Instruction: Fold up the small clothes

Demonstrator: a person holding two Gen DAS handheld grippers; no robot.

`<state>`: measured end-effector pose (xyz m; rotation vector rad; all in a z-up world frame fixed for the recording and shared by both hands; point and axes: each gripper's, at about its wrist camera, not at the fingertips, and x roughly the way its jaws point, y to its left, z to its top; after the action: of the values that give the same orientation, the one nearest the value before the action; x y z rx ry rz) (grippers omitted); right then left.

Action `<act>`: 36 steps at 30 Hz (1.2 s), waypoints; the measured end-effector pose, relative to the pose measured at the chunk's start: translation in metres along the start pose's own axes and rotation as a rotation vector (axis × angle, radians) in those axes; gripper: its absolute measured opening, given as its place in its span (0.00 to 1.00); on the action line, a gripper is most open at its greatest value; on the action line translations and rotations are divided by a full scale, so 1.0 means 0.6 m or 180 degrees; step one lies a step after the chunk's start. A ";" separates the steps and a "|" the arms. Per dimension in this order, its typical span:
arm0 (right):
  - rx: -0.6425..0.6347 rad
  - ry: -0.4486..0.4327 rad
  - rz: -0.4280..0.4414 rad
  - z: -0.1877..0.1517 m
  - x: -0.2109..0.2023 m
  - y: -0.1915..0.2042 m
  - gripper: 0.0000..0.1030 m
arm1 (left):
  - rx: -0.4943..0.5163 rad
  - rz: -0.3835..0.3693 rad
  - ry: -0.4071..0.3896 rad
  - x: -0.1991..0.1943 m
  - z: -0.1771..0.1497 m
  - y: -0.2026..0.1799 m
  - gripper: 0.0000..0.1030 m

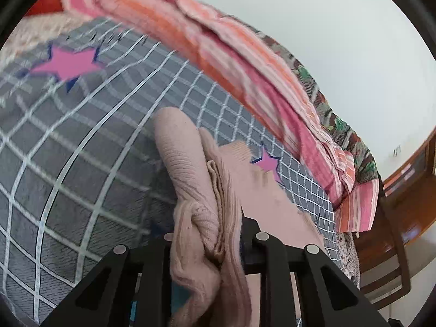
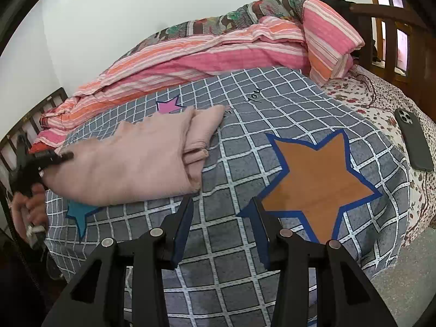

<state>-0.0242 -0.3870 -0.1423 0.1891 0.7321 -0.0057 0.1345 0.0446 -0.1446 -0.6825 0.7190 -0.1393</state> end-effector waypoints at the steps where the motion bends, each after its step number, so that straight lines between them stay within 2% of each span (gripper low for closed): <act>1: 0.0007 0.0008 0.0003 -0.001 0.001 -0.003 0.41 | 0.0039 0.0002 -0.0005 -0.002 0.003 -0.016 0.19; 7: 0.0076 0.0002 0.0019 -0.005 -0.004 -0.024 0.41 | 0.0283 -0.0024 -0.0001 -0.005 0.009 -0.121 0.18; 12: 0.0239 -0.0015 -0.0003 -0.002 -0.011 -0.053 0.41 | 0.0582 -0.0060 0.0094 0.015 -0.016 -0.227 0.18; 17: 0.0318 -0.0014 -0.0096 0.000 -0.021 -0.070 0.41 | 0.0947 -0.0195 0.0462 0.091 -0.099 -0.326 0.18; 20: 0.0344 0.0004 -0.0140 -0.002 -0.027 -0.076 0.41 | 0.1131 -0.0234 0.0934 0.149 -0.160 -0.356 0.21; 21: 0.0333 0.0008 -0.0160 -0.002 -0.029 -0.076 0.41 | 0.1200 -0.0265 0.1074 0.163 -0.176 -0.361 0.22; 22: 0.0325 0.0005 -0.0173 -0.001 -0.030 -0.076 0.41 | 0.1318 -0.0290 0.1160 0.171 -0.189 -0.367 0.29; 23: 0.0311 0.0002 -0.0179 0.000 -0.032 -0.075 0.41 | 0.1522 -0.0349 0.1178 0.168 -0.199 -0.376 0.36; 25: 0.0286 0.0005 -0.0160 0.005 -0.034 -0.071 0.41 | 0.1734 -0.0537 0.1182 0.149 -0.201 -0.387 0.44; 28: 0.0219 0.0001 -0.0058 0.024 -0.029 -0.056 0.41 | 0.1649 -0.0839 0.1236 0.118 -0.171 -0.377 0.46; 30: 0.0174 -0.0027 0.0117 0.047 -0.021 -0.036 0.41 | 0.1524 -0.0921 0.1125 0.095 -0.143 -0.358 0.52; 31: 0.0168 -0.0034 0.0194 0.055 -0.018 -0.028 0.42 | 0.1462 -0.0917 0.1031 0.083 -0.125 -0.343 0.56; 34: 0.0238 -0.0082 0.0562 0.091 -0.002 0.001 0.48 | 0.1418 -0.0675 0.0808 0.056 -0.083 -0.299 0.57; 36: 0.0326 -0.0089 0.0808 0.111 0.014 0.017 0.53 | 0.1411 -0.0556 0.0766 0.048 -0.061 -0.270 0.57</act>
<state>0.0273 -0.3883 -0.0977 0.3780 0.6763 0.1957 0.1501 -0.1104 -0.0807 -0.3038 0.8234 -0.5321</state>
